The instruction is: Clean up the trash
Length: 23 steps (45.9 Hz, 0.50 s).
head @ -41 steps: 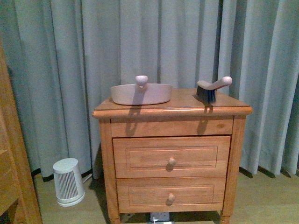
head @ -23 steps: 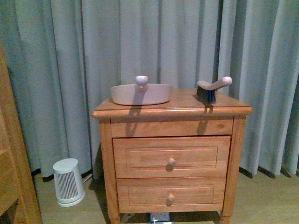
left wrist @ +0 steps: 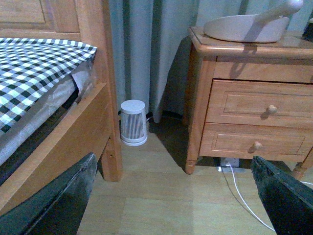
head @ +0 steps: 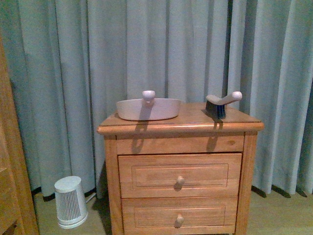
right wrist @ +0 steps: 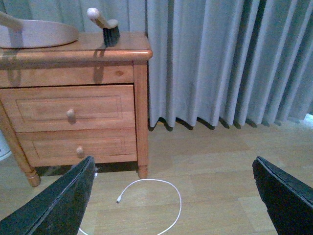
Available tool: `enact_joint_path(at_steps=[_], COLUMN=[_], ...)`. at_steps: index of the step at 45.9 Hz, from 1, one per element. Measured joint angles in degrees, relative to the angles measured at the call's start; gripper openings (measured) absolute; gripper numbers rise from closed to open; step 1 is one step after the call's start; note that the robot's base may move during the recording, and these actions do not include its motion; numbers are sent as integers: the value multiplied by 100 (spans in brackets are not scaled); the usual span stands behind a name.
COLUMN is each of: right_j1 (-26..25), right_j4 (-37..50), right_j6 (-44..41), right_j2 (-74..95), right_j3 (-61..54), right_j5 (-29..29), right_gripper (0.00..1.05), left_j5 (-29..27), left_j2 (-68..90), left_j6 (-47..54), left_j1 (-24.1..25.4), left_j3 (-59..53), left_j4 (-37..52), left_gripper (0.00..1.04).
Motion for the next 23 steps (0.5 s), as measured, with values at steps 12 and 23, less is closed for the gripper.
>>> enact_joint_path(at_steps=[12, 23], right_j1=[0, 0], right_j4=[0, 0], right_j6=[0, 0], right_j2=[0, 0], right_j3=[0, 0], right_j5=[0, 0], right_gripper=[97, 97], left_j5=[0, 0], left_j2=[0, 0], left_j6=[0, 0], left_j1=[0, 0], left_j3=[0, 0], left_j4=[0, 0], left_gripper=[97, 97])
